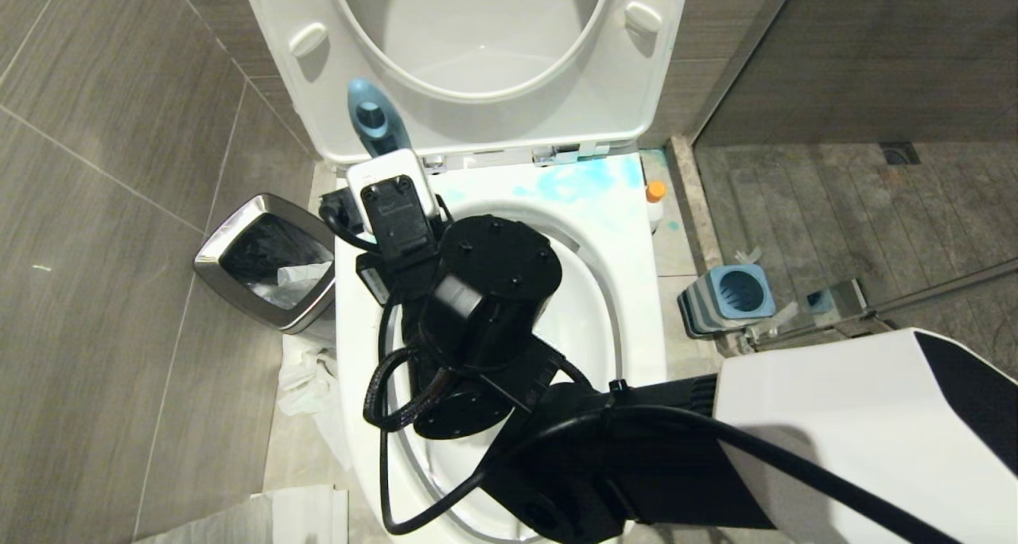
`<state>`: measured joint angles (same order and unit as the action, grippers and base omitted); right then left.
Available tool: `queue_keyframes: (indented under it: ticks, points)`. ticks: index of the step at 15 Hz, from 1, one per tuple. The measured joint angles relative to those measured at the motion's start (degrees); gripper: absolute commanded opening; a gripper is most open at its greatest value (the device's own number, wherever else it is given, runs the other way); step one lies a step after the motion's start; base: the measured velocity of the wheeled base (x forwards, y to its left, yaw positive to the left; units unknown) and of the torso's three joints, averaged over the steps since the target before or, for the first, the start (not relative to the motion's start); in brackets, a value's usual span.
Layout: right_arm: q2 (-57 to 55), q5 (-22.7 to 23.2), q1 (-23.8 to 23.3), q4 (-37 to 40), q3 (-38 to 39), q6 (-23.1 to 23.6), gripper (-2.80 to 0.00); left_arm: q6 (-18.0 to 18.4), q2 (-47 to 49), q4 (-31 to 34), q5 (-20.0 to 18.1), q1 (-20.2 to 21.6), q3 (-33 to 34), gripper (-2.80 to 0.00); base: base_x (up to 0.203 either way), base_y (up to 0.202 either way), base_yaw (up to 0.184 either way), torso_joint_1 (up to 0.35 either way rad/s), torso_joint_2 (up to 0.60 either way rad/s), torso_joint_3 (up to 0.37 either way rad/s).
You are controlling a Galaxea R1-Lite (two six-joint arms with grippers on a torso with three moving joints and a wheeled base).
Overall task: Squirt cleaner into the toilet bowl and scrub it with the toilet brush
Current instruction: Scrub the toilet bowl
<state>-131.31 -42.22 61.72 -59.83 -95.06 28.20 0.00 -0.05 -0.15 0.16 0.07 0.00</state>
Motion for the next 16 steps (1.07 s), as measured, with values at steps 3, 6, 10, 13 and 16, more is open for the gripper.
queue_keyframes:
  ticks: [3, 6, 10, 13, 16]
  points:
    - [-0.4, -0.3, 2.0, 0.0, 0.7, -0.3, -2.80, 0.0, 0.0, 0.0, 0.0, 0.0, 0.0, -2.80, 0.000, 0.000, 0.000, 0.000, 0.00, 0.000]
    - [0.5, -2.2, 4.3, -0.1, 4.2, -0.9, -2.80, 0.0, 0.0, 0.0, 0.0, 0.0, 0.0, -2.80, 0.000, 0.000, 0.000, 0.000, 0.00, 0.000]
    - [4.4, -3.0, 7.6, -3.1, 17.3, -1.8, -2.80, 0.0, 0.0, 0.0, 0.0, 0.0, 0.0, -2.80, 0.000, 0.000, 0.000, 0.000, 0.00, 0.000]
    - [9.5, -3.4, 9.6, -6.2, 26.7, -1.9, -2.80, -0.1, 0.0, 0.0, 0.0, 0.0, 0.0, -2.80, 0.000, 0.000, 0.000, 0.000, 0.00, 0.000]
    - [14.9, -4.7, 10.0, -6.4, 33.0, -1.7, -2.80, -0.1, 0.0, 0.0, 0.0, 0.0, 0.0, -2.80, 0.000, 0.000, 0.000, 0.000, 0.00, 0.000]
